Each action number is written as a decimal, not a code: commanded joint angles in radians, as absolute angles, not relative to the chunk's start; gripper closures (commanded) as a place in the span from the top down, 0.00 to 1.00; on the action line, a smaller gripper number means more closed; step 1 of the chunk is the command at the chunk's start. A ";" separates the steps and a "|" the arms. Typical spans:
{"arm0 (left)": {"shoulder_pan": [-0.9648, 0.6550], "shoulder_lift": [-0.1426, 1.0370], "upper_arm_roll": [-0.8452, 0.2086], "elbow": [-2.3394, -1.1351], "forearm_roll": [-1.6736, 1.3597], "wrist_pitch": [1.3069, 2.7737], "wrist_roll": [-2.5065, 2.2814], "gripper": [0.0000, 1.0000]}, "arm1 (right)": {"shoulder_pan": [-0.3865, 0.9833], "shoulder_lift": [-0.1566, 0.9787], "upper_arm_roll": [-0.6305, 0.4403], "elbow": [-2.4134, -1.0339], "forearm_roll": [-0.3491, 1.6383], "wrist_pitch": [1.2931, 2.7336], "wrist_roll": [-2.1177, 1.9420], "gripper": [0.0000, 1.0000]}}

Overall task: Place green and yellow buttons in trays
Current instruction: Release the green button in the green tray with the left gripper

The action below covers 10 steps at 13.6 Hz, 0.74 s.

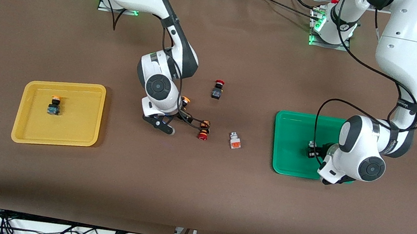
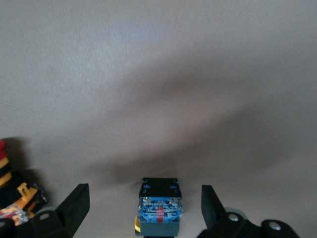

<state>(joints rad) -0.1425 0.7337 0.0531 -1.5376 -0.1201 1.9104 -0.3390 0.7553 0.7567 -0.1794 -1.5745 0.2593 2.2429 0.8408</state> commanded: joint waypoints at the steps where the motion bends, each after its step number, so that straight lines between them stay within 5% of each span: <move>1: -0.153 0.713 0.038 -1.508 -0.115 1.901 -0.333 0.75 | 0.776 0.765 -0.193 -1.583 0.278 2.255 0.847 0.73; 3: -0.175 0.710 0.011 -1.451 -0.127 1.879 -0.382 0.76 | 0.778 0.762 -0.193 -1.586 0.279 2.246 0.832 0.06; 7: -0.265 0.739 -0.005 -1.394 -0.267 1.897 -0.551 0.77 | 0.741 0.736 -0.201 -1.577 0.281 2.183 0.763 0.00; 10: -0.360 0.791 -0.003 -1.373 -0.276 2.081 -0.679 0.80 | 0.597 0.675 -0.215 -1.577 0.270 2.065 0.530 0.00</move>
